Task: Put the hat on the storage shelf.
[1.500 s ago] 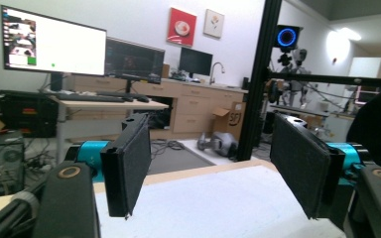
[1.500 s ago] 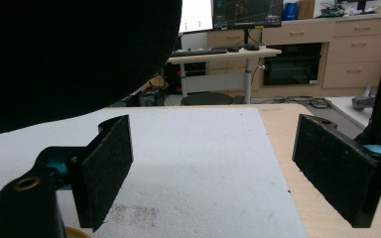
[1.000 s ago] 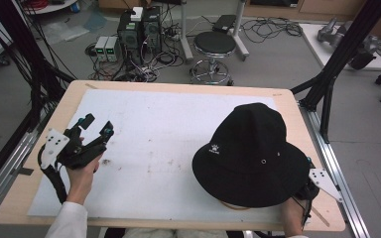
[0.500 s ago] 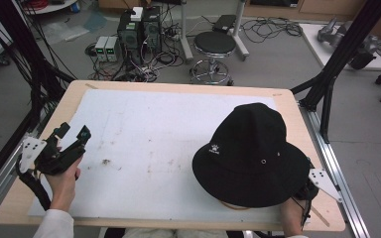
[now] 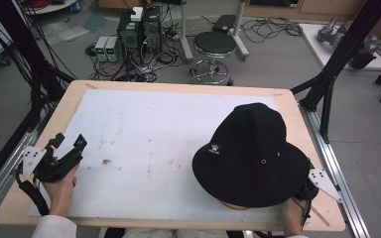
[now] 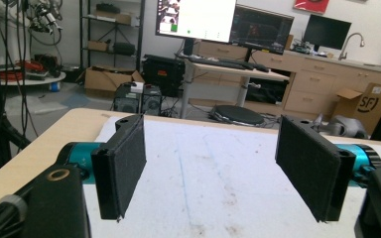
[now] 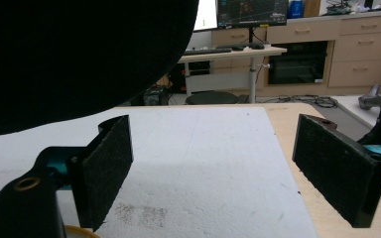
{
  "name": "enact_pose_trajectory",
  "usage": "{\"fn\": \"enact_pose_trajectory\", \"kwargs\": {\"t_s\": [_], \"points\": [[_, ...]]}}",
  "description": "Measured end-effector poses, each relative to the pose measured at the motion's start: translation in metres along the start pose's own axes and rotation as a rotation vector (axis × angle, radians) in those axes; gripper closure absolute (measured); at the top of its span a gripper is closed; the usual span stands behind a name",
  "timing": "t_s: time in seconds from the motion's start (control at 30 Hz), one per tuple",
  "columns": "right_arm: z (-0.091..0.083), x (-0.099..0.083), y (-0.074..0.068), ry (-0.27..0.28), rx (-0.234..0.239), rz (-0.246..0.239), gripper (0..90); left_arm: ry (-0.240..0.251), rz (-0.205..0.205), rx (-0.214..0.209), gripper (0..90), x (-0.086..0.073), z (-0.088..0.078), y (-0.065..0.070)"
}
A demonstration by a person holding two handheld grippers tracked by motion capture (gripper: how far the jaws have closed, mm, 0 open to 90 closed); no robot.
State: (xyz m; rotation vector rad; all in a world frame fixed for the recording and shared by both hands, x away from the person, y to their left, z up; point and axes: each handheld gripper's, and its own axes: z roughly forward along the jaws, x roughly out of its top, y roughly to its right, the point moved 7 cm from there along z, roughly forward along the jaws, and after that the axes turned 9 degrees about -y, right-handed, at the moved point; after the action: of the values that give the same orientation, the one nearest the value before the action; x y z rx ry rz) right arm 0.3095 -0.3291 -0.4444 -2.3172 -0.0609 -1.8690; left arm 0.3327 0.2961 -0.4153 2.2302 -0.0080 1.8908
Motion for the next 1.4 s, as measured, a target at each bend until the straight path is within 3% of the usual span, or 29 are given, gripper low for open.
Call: {"fn": "enact_pose_trajectory", "kwargs": {"t_s": [0.23,1.03,1.4], "points": [[0.000,0.000,0.000,0.000,0.000,0.000,15.1,-0.025,-0.024,0.002,28.1,-0.013,-0.001,-0.006],[0.000,0.000,-0.002,0.001,0.009,-0.002,15.1,-0.013,-0.007,-0.012,27.6,-0.016,-0.008,-0.001],[-0.002,-0.001,0.000,0.002,0.006,0.003,15.1,-0.019,-0.017,-0.024,27.5,-0.017,-0.009,0.000]]}}
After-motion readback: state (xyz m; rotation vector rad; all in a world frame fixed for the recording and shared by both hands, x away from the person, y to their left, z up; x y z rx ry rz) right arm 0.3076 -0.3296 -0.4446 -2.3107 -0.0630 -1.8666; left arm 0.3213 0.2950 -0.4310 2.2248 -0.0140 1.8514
